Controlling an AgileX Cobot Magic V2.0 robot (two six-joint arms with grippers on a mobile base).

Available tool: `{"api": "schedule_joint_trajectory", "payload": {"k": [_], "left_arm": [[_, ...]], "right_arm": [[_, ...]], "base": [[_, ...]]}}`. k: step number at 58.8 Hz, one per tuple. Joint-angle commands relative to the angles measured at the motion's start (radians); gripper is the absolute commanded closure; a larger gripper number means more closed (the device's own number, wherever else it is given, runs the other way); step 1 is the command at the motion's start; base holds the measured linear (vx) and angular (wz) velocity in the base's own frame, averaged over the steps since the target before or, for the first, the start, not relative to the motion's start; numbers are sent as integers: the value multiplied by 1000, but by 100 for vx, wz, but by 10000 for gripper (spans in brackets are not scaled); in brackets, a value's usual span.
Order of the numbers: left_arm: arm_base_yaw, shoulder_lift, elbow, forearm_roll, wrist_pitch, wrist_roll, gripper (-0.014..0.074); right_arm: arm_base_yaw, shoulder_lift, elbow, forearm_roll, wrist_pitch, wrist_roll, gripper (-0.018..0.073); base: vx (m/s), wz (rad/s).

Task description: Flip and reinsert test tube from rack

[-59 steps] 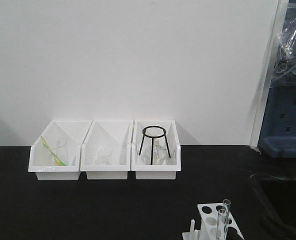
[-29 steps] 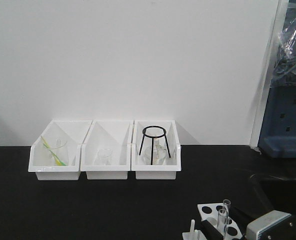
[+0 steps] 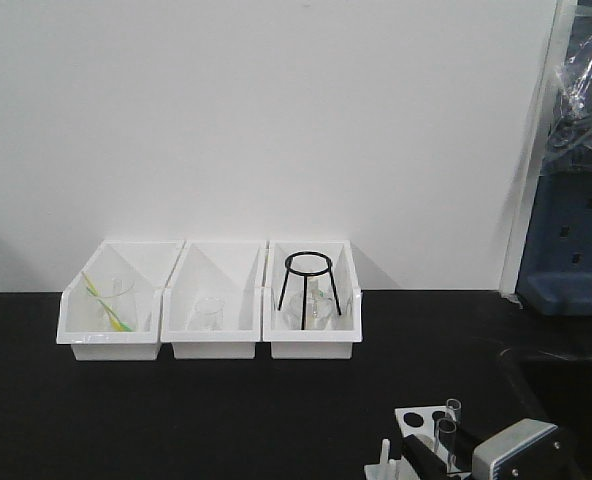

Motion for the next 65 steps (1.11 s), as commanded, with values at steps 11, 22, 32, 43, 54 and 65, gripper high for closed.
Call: {"api": "schedule_joint_trajectory", "payload": {"k": [11,22,32,43,54,65], "left_arm": [[-4,-11,2,-5,-79,0,603],[-4,-11,2,-5,-79,0,603],[-4,-11,2,-5,-79,0,603],[-4,-11,2,-5,-79,0,603],[-4,-11,2,-5,-79,0,603],[-4,-11,2,-5,-79,0,603]], "right_arm": [[1,-28,-23,-1,-90,-12,574],[1,-84,-23,4,-62,-9,573],[1,-227,-48,4,70,-5,573],[1,-418,-134,0,252,53,573],[1,-542,-260,-5,449,65,573],[1,-581,-340,-73,601,22,573]], "base": [[0,0],[0,0],[0,0],[0,0],[0,0],[0,0]]}}
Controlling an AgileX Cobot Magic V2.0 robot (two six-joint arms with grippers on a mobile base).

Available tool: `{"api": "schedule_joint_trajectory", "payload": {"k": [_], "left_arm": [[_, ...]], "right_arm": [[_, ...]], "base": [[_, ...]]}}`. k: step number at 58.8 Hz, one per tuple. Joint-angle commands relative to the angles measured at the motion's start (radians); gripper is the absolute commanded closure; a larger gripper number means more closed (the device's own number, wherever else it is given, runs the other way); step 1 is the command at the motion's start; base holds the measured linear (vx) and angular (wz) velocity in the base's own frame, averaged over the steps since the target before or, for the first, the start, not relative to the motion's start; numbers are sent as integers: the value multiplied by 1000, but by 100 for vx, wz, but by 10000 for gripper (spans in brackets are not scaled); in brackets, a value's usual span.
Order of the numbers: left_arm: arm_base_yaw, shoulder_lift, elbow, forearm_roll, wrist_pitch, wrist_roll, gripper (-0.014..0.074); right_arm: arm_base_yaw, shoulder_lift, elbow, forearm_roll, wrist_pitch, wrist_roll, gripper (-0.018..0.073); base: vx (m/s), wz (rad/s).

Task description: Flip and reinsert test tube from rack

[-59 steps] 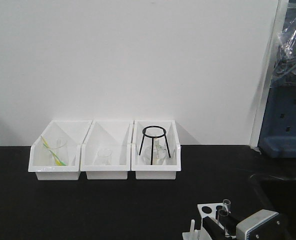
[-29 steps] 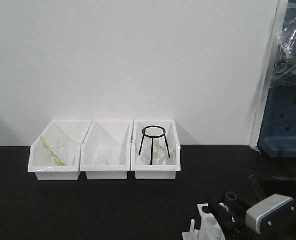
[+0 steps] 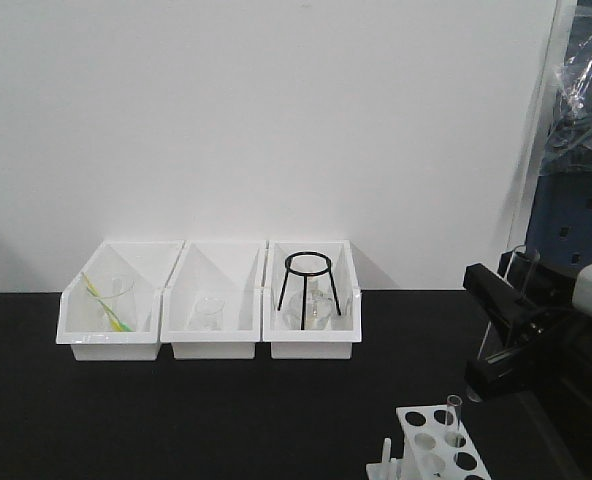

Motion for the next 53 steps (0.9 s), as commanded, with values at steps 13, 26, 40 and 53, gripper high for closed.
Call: {"api": "schedule_joint_trajectory", "payload": {"k": [13,26,40,53], "left_arm": [[-4,-11,2,-5,-79,0,603],[-4,-11,2,-5,-79,0,603],[-4,-11,2,-5,-79,0,603],[-4,-11,2,-5,-79,0,603]], "right_arm": [[2,-40,-134,-589,332,-431,568],[2,-55,-163,-800,513,-463,568],[-1,-80,-163,-549,476,23,568],[-29,-69,-163,-347,312,472,568]], "base": [[0,0],[0,0],[0,0],[0,0]]}}
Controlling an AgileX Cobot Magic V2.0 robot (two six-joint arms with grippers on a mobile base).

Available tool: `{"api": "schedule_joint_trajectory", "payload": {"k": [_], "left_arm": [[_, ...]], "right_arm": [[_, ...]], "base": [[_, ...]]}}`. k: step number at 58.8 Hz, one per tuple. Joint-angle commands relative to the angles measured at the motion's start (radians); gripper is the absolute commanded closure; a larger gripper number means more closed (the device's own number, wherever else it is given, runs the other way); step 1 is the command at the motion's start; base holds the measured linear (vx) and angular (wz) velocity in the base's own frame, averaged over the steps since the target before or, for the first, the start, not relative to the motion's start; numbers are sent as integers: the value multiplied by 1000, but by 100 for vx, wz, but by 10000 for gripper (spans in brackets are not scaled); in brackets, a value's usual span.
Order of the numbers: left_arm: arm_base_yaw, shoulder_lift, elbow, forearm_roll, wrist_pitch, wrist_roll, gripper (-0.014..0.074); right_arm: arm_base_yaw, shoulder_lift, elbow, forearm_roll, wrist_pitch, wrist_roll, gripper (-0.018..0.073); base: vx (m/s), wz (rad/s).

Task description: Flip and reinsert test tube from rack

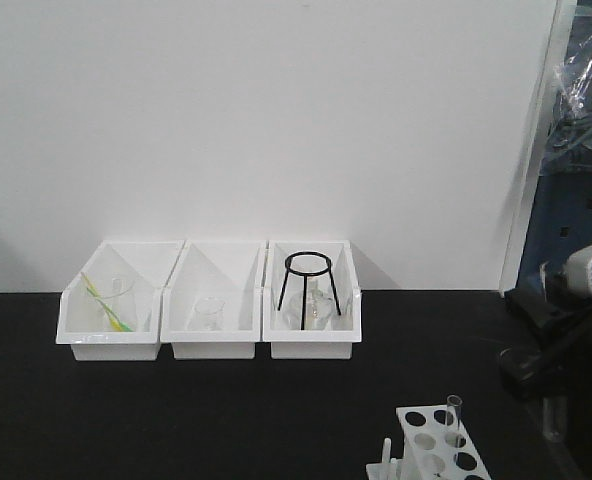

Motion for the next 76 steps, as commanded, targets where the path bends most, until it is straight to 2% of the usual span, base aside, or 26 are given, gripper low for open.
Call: {"api": "schedule_joint_trajectory", "payload": {"k": [1,8,15,19,23,30,35,52,76], "left_arm": [[-4,-11,2,-5,-79,0,603],[-4,-11,2,-5,-79,0,603],[-4,-11,2,-5,-79,0,603],[-4,-11,2,-5,-79,0,603],[-4,-11,2,-5,-79,0,603],[-4,-11,2,-5,-79,0,603],[-4,-11,2,-5,-79,0,603],[-4,-11,2,-5,-79,0,603],[-4,-11,2,-5,-79,0,603]], "right_arm": [[-6,-9,-40,32,-145,127,568],[-6,5,-20,32,-175,147,568],[-6,10,65,39,-325,143,568],[-6,23,130,76,-427,105,568],[-6,41,191,173,-513,33,568],[-6,71,278,403,-671,-119,568],[-6,88,310,479,-735,-204,568],[-6,147,312,459,-763,-217,568],[-6,264,312,378,-812,-229,568]], "base": [[0,0],[0,0],[0,0],[0,0],[0,0],[0,0],[0,0],[0,0],[0,0]]}}
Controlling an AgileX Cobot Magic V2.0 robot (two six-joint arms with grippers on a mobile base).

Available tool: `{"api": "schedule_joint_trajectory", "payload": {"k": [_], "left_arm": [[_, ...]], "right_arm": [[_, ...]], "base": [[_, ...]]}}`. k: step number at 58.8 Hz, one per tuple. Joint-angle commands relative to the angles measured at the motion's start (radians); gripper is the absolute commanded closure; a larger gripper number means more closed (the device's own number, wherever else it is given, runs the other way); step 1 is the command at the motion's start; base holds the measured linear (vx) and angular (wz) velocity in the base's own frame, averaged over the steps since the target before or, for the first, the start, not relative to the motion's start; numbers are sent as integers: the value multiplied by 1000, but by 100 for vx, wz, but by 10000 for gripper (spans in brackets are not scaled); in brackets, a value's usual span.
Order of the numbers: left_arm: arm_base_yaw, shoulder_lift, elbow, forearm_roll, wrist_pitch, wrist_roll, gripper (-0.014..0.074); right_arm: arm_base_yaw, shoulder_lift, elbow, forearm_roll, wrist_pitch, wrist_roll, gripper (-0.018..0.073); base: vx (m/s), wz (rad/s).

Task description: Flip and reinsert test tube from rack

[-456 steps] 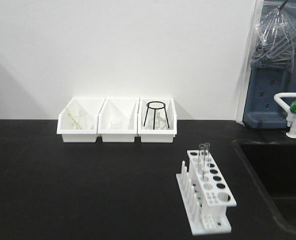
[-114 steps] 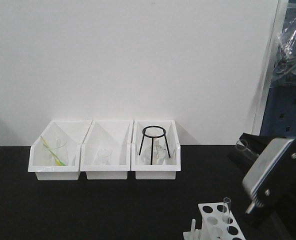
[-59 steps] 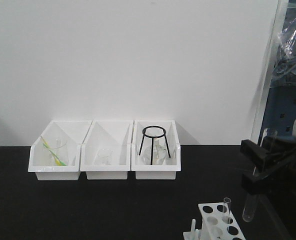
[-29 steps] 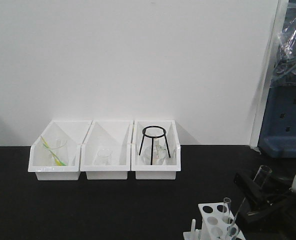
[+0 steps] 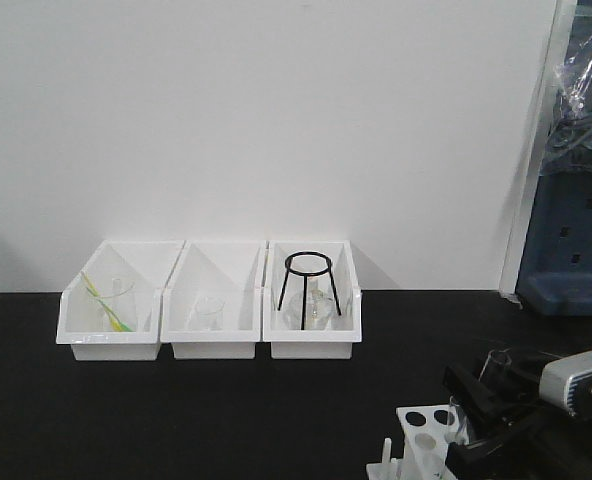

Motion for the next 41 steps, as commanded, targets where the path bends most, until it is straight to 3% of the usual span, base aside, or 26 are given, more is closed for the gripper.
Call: {"api": "schedule_joint_trajectory", "payload": {"k": [1,41], "left_arm": [[-4,-11,2,-5,-79,0,603],[-4,-11,2,-5,-79,0,603]], "right_arm": [[-6,7,-26,-26,-108,-16,568],[-3,249,-26,-50,-235,-31,568]], "base": [[0,0],[0,0]]}}
